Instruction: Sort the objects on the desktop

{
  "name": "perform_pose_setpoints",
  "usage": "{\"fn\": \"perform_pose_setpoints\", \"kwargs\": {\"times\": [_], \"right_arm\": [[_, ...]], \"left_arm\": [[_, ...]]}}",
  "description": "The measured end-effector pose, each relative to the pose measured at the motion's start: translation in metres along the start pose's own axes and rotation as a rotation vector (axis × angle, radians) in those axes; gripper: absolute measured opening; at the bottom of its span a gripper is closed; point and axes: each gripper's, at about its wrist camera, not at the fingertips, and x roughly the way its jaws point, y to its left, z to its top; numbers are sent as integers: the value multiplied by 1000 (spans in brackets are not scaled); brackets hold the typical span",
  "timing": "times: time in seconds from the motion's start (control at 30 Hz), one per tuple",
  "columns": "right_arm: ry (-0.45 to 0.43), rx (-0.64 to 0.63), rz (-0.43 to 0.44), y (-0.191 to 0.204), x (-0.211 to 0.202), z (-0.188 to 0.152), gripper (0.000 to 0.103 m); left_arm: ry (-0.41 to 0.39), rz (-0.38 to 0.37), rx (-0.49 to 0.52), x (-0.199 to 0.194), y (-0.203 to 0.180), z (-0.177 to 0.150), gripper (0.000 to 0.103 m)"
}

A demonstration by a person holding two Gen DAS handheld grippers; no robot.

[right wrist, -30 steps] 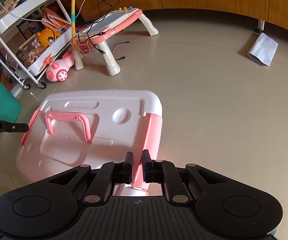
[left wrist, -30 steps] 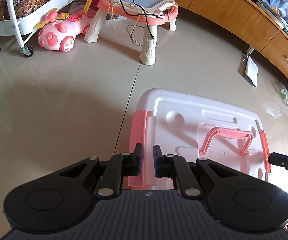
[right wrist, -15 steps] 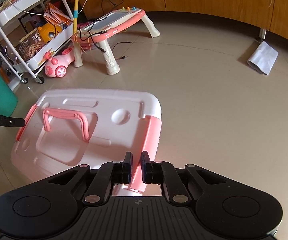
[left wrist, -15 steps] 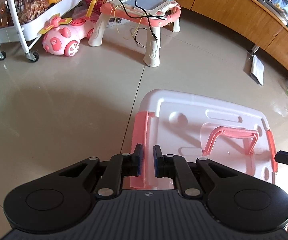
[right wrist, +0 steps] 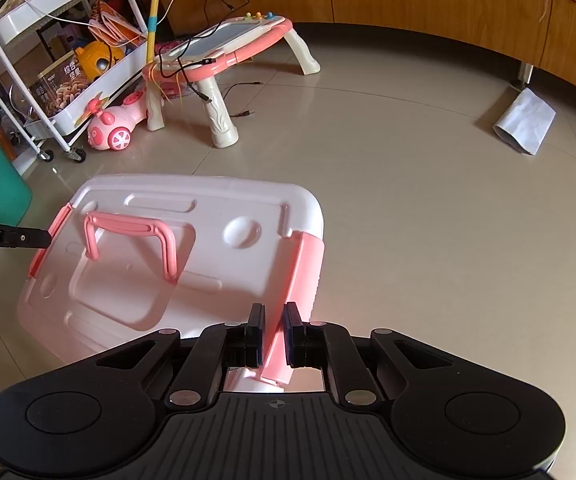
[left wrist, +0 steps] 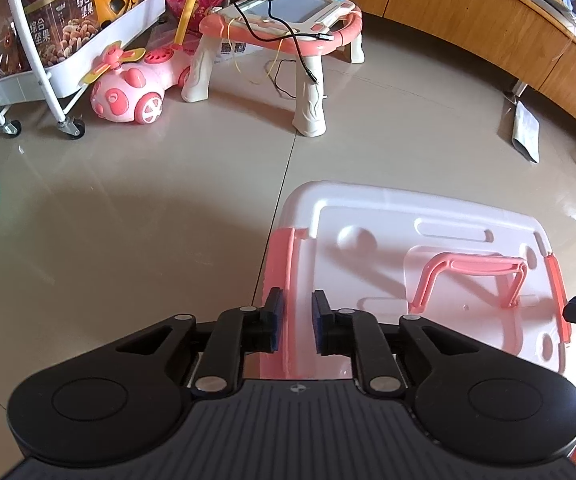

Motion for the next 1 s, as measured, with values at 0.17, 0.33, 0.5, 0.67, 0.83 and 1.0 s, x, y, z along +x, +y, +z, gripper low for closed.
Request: {"fn": "perform_pose_setpoints", "kwargs": {"times": [0.17,0.33,0.5,0.67,0.83,1.0], "right_arm": [[-1,-3,-3,1,0,0,10],[-2,-11,-9,2,0,0,10],[-21,-36,-35,6,-4,2,11],[-95,-81,-55,19,-17,12,36],[-118,-196,-18,52,-8,18,49],[-76,-304,5,80,19,23,46]], "left_arm": [[-4,23,14,0,-5,-1,19],[-8,30,17,0,-7,-1,19],[-9,29,19,0,-7,-1,19],[-11,30,26,0,-7,-1,19],[-12,27,26,0,-5,-1,19],[-16,21,28,0,-4,-2,19]]}}
